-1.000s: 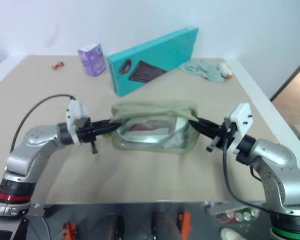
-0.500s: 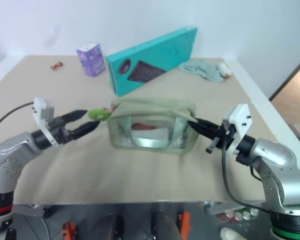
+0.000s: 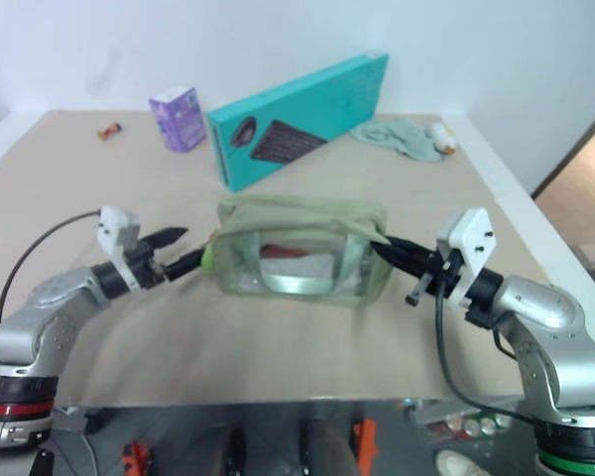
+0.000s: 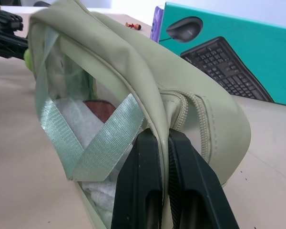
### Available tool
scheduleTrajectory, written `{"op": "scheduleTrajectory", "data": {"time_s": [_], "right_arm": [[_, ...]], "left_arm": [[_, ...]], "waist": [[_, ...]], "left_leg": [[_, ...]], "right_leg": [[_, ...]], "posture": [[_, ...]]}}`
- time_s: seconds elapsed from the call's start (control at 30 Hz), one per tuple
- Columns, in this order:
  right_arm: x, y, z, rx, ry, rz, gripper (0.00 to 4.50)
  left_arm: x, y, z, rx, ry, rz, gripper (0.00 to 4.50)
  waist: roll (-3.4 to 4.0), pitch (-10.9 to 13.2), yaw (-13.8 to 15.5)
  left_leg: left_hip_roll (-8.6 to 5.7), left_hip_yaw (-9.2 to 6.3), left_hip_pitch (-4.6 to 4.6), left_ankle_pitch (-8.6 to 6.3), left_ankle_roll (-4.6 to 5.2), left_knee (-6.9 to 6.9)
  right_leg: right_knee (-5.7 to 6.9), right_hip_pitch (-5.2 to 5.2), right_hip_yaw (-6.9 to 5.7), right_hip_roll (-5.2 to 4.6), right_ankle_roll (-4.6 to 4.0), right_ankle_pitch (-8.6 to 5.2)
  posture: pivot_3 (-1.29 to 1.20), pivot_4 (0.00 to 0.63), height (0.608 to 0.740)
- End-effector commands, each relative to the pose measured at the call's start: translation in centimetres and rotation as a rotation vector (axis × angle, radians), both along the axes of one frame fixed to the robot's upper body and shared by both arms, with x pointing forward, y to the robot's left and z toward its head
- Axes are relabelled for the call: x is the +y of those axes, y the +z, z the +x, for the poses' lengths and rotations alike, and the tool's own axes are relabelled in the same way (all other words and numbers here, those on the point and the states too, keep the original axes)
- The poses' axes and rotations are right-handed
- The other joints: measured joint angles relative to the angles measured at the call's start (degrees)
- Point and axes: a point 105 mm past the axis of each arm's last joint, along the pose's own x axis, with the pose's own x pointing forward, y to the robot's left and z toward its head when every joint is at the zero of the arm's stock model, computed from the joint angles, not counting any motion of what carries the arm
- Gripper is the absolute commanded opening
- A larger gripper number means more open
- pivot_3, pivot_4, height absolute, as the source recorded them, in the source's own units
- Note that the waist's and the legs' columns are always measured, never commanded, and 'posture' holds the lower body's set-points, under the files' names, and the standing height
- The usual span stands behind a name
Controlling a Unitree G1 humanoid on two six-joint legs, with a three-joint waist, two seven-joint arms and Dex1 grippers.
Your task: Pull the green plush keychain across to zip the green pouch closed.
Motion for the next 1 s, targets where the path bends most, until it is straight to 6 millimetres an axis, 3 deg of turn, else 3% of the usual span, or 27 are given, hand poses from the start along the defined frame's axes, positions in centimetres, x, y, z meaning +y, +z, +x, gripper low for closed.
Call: {"op": "scheduleTrajectory", "data": {"time_s": [0.03,0.27,0.47,0.7,1.0], "right_arm": [[0.2,0.6,-0.5,-0.026,0.006,-0.027,0.0],[0.1,0.5,-0.7,-0.023,-0.001,-0.034,0.0],[0.2,0.4,-0.8,-0.022,0.005,-0.039,0.0],[0.5,0.6,-0.6,-0.029,0.01,-0.04,0.0],[0.6,0.8,-0.4,-0.035,0.005,-0.042,0.0]], "left_arm": [[1.9,1.9,-0.3,-0.045,0.027,-0.011,4.47],[4.1,3.1,-1.9,-0.008,0.002,-0.016,4.47],[1.5,2.5,-3.4,0.021,-0.129,0.015,4.47],[-0.3,0.7,-2.8,-0.01,-0.156,0.095,4.47],[-0.5,0.9,-0.8,-0.094,-0.102,0.105,4.47]], "waist": [[0.0,0.0,-0.01],[0.0,0.0,0.01],[0.0,0.0,0.04],[0.0,0.0,0.04],[-0.01,0.0,0.02]], "left_leg": [[0.0,0.0,0.0,0.0,0.0,0.0],[0.02,0.01,0.01,0.0,0.0,0.0],[-0.04,0.03,0.0,0.0,0.0,0.0],[0.0,0.0,0.01,0.0,0.0,0.01],[-0.01,0.02,0.01,0.0,0.0,0.0]], "right_leg": [[0.0,0.0,0.0,0.0,0.0,0.0],[0.0,-0.01,-0.06,-0.02,-0.03,-0.02],[-0.01,0.0,-0.07,-0.14,-0.04,-0.03],[0.0,0.0,-0.06,-0.08,-0.06,-0.03],[0.0,-0.01,-0.03,-0.04,-0.06,-0.03]], "posture": [[0.0,0.15,0.74],[0.0,0.15,0.74],[0.0,0.15,0.74],[0.0,0.15,0.74],[0.0,0.15,0.74]]}}
